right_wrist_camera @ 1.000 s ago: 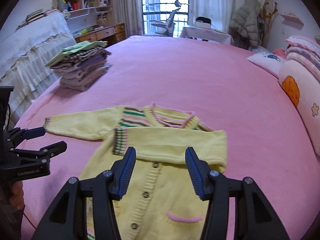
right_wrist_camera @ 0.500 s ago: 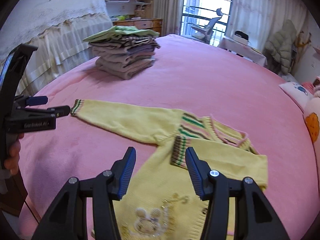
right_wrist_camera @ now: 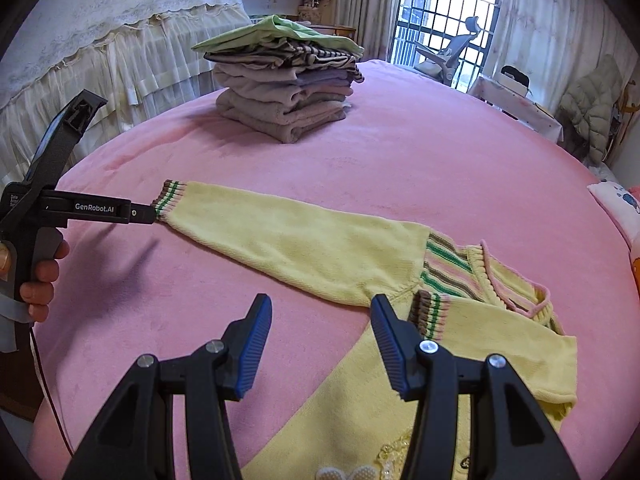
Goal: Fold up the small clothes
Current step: 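Move the left tool to the other sleeve cuff, then grasp the sleeve cuff with the left tool and lift it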
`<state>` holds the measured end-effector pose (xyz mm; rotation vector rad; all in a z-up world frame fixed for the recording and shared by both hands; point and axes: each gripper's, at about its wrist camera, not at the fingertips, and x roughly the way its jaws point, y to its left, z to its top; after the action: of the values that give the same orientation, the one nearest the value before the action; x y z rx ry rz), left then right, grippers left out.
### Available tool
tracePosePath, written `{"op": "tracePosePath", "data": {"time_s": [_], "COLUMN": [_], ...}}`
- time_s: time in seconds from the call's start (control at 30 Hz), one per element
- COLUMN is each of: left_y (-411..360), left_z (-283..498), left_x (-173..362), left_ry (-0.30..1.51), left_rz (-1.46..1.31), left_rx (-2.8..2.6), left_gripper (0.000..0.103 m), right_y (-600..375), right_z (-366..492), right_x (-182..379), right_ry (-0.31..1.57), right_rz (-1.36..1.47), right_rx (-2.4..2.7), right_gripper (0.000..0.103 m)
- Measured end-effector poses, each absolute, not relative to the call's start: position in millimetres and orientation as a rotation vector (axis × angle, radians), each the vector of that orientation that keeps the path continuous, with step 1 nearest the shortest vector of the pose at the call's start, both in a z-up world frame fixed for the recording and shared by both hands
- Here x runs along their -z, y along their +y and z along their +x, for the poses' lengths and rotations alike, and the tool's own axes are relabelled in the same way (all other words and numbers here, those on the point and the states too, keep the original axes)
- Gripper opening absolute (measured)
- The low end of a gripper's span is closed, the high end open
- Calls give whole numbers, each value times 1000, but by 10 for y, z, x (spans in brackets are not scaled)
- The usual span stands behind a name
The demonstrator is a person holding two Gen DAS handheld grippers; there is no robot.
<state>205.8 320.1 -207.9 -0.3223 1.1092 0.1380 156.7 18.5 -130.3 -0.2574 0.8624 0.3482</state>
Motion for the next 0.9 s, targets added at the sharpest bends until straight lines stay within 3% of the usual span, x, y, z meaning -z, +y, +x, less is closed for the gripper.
{"op": "tracePosePath", "data": {"time_s": [0.07,0.13,0.23,0.33,0.53,0.6,0.9], "left_y": [3191,3167,3130,3099,3068,3061,3012], "left_z": [2098,2145,2196,2254,2411,2451,2403], "left_x": [2164,2243,2319,2364,2449,2464,2362], "left_ry": [1124,1145,1146,1137,1103,1085,1020], "left_rz": [-343,-365,-386,-420,-480,-516,-560], "left_rx": [-105,-71,-51,-26,-20,3,1], "left_gripper": [71,64,61,46,35,9,8], "right_y": [220,248,269,267,211,177,90], "right_z": [1604,1646,1714,1768,1841,1861,1878], "right_x": [1339,1374,1419,1461,1556,1573,1576], "right_ry": [861,865,869,873,888,890,878], "right_rz": [-266,-268,-255,-239,-231,-227,-218], "right_rx": [-341,-337,-331,-326,-309,-301,-298], "right_gripper": [52,52,52,52,52,52,52]}}
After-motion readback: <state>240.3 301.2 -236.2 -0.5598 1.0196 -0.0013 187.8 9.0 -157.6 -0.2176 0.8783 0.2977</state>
